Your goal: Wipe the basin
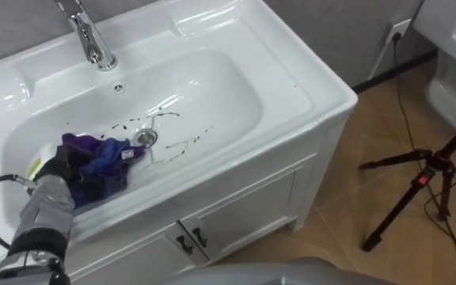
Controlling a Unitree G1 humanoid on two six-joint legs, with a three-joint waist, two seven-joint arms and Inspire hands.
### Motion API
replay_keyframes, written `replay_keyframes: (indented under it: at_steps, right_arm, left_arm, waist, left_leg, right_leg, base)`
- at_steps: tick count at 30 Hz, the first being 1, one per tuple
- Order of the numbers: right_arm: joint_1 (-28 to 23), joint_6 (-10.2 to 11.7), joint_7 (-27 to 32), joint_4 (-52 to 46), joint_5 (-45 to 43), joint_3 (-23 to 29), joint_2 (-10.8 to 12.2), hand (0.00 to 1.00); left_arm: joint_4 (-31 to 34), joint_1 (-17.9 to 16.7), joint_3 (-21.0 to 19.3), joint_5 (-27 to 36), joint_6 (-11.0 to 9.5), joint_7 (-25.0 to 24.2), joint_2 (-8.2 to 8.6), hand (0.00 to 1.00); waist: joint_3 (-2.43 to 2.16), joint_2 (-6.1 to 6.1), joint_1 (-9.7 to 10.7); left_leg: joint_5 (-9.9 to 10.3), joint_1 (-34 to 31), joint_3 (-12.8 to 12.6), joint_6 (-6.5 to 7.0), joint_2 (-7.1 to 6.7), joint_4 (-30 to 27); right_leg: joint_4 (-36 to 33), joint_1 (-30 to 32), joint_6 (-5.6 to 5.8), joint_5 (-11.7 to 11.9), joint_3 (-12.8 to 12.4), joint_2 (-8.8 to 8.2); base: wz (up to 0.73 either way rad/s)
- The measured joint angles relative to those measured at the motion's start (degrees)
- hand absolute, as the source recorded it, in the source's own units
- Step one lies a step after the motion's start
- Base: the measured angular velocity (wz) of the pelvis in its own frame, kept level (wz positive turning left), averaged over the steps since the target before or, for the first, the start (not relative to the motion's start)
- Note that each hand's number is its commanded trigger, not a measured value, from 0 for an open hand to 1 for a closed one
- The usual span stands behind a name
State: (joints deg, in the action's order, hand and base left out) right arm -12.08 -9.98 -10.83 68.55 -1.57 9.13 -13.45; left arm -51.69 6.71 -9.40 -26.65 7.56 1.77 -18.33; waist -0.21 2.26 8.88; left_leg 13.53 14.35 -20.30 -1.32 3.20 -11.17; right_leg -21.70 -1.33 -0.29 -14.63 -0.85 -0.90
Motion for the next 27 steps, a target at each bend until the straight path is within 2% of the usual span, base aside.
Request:
replay_keyframes:
  at_steps: [4,8,12,16,19,23,27]
  right_arm:
    - [0.0,-0.1,0.0,0.1,0.0,-0.6,0.0,0.00]
    - [0.0,-0.2,-0.1,0.1,-0.2,-1.2,0.3,0.00]
    - [0.3,-0.3,-0.5,0.0,-1.2,-0.9,0.3,0.00]
    - [0.1,-0.7,-0.6,0.1,-1.3,-1.1,0.4,0.00]
    - [0.2,-0.4,-0.2,0.1,-1.1,-1.1,0.4,0.00]
    - [0.3,0.0,0.3,0.1,0.1,-1.5,0.5,0.00]
    - [0.3,0.3,-0.3,0.0,-1.2,-1.6,0.2,0.00]
  left_arm:
    - [-1.2,0.8,0.7,6.4,-1.3,-0.2,0.02,1.00]
    - [-2.0,2.2,2.0,13.9,-1.7,-1.2,0.86,1.00]
    - [-1.0,2.3,4.1,18.5,-2.3,-2.8,1.35,1.00]
    - [-1.1,2.3,4.2,19.1,-2.6,-4.5,1.63,1.00]
    - [-1.0,2.6,5.9,19.1,-2.6,-4.9,1.63,1.00]
    - [-0.6,4.6,9.2,19.2,-2.4,-4.9,1.97,1.00]
    - [-0.6,6.6,13.3,19.0,-1.7,-5.2,1.96,1.00]
  waist:
    - [-0.04,-0.09,0.2]
    - [-0.02,-0.04,0.4]
    - [-0.07,0.80,2.0]
    - [-0.14,0.95,2.8]
    - [-0.10,1.01,3.6]
    - [-0.07,0.97,4.3]
    - [0.22,1.39,6.1]
  left_leg:
    - [0.0,0.0,0.0,-0.03,-0.01,0.0]
    - [0.2,-1.1,0.1,-0.20,0.05,-0.4]
    - [1.4,-1.9,0.1,-0.57,0.48,0.0]
    - [1.4,-1.9,0.1,-0.52,0.42,-0.1]
    - [1.4,-2.3,0.2,-0.51,0.21,-0.5]
    - [1.5,-3.8,0.1,-0.33,0.02,-1.4]
    - [1.6,-4.7,0.4,-0.10,0.05,-1.6]
  right_leg:
    - [0.1,-0.1,0.12,0.1,0.1,0.00]
    - [0.2,0.3,0.29,0.4,0.3,-0.16]
    - [0.1,1.2,0.41,0.8,1.3,0.02]
    - [0.2,1.0,0.42,0.8,1.5,-0.16]
    - [0.0,1.2,0.48,0.6,2.1,-0.70]
    - [-0.2,2.2,0.77,0.5,2.9,-1.38]
    - [-0.1,2.4,0.88,0.5,3.3,-1.51]
  base:
    - [0.02]
    - [0.06]
    - [0.10]
    - [-0.02]
    - [0.03]
    - [0.15]
    - [0.06]
